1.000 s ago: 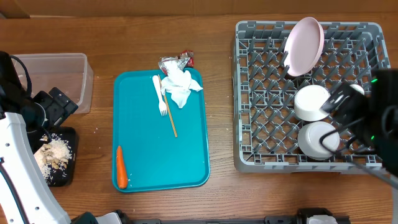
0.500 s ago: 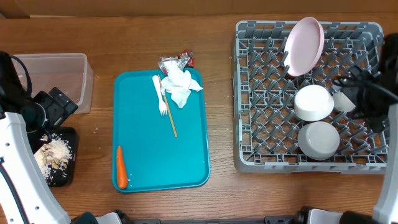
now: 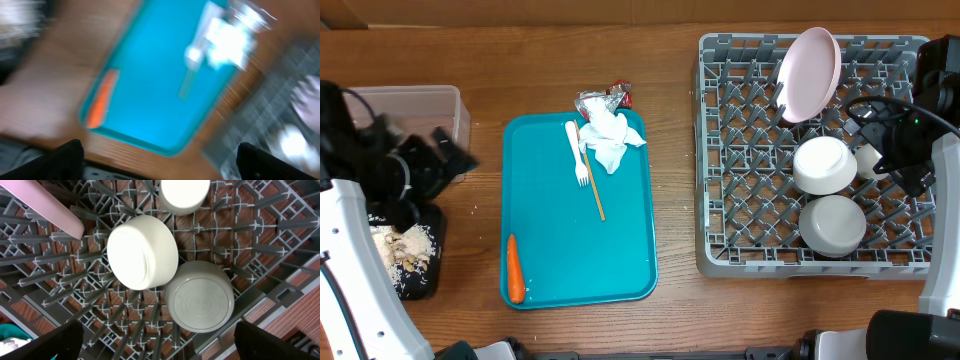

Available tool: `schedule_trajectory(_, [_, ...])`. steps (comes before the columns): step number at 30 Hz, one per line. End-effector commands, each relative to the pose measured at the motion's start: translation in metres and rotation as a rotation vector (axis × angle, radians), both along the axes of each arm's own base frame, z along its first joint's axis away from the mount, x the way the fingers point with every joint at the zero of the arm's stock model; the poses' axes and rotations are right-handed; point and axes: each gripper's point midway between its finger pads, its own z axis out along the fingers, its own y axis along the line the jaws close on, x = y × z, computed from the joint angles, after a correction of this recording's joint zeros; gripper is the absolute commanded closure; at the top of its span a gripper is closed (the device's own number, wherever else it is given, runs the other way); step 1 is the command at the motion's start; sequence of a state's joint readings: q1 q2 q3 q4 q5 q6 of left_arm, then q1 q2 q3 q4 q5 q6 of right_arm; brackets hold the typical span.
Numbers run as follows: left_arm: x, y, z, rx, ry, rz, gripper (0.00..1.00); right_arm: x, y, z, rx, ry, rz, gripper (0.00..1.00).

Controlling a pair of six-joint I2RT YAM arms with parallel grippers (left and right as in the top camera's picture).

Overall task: Sort waste into correct bins and load items into the dishwasher rack
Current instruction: 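Reach the left gripper over the teal tray to the white fork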

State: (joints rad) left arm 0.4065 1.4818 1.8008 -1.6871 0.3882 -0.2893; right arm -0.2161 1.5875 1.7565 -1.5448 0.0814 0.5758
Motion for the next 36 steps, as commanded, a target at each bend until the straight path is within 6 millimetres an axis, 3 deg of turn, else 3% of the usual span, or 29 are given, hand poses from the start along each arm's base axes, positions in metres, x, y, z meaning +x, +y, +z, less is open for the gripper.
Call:
schedule_trajectory(1, [0.01, -0.07, 0.022, -0.191, -0.175, -0.343, 0.0, 0.0, -0.001, 0.0, 0.001, -0.003, 0.0, 0.0])
schedule_trajectory(4, [0.004, -0.089, 0.011, -0.114, -0.093, -0.396, 0.0, 0.0, -0.001, 0.0, 0.001, -0.003, 0.0, 0.0])
schedule_trajectory(9, [-0.005, -0.098, -0.013, 0.207, 0.08, -0.272, 0.0, 0.0, -0.001, 0.0, 0.001, -0.003, 0.0, 0.0])
schedule_trajectory(13, [0.006, -0.124, -0.009, 0.4, -0.015, -0.27, 0.0, 0.0, -0.001, 0.0, 0.001, -0.003, 0.0, 0.0])
schedule_trajectory(18, [0.017, -0.163, 0.002, 0.456, -0.164, -0.375, 0.0, 0.0, -0.001, 0.0, 0.001, -0.003, 0.0, 0.0])
schedule_trajectory(22, [0.03, -0.156, -0.005, 0.456, -0.147, -0.335, 0.0, 0.0, -0.001, 0.0, 0.001, -0.003, 0.0, 0.0])
schedule_trajectory(29, [0.067, -0.141, -0.048, 0.228, -0.003, -0.383, 0.0, 0.0, -0.001, 0.0, 0.001, -0.003, 0.0, 0.0])
schedule_trajectory(33, [0.086, -0.116, -0.082, 0.279, 0.103, -0.322, 0.0, 0.0, -0.001, 0.0, 0.001, -0.003, 0.0, 0.0])
schedule_trajectory(36, [0.097, -0.116, -0.112, 0.285, 0.172, -0.326, 0.0, 0.0, -0.001, 0.0, 0.001, -0.003, 0.0, 0.0])
